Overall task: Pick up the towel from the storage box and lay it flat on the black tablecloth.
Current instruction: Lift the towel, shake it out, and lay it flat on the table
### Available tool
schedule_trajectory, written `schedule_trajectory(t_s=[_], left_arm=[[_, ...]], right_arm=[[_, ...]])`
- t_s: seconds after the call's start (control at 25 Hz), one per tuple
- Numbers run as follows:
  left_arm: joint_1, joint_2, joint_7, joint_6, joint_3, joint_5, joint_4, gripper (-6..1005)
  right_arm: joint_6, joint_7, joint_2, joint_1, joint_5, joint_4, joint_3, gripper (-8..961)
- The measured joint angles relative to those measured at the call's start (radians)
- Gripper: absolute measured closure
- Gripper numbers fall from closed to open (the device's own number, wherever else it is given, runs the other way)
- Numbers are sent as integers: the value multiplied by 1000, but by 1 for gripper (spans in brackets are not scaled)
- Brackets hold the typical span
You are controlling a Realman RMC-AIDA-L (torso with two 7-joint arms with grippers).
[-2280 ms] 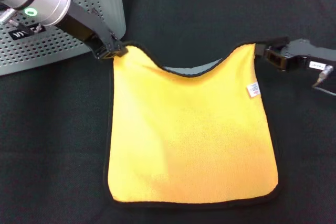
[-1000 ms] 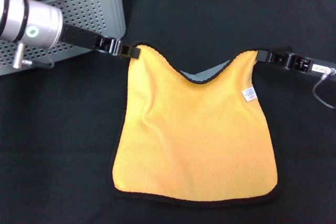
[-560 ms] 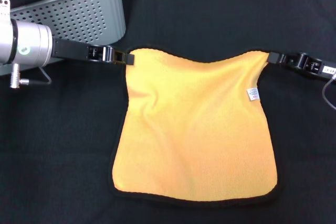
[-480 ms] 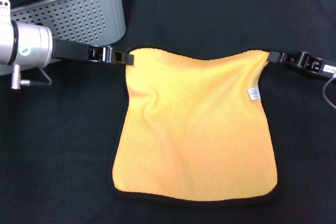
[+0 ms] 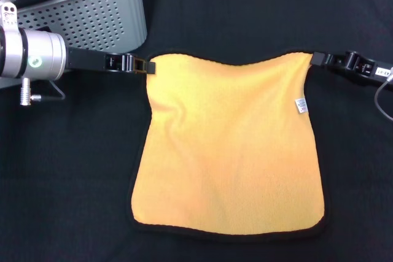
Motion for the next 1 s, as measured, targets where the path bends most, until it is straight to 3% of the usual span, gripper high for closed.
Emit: schedule_trajectory(t_s=[1.0], left_arm=[[9, -2, 33, -27, 4, -10, -9, 949]], right_arm=[[-4, -28, -4, -11, 6, -6, 4, 820]])
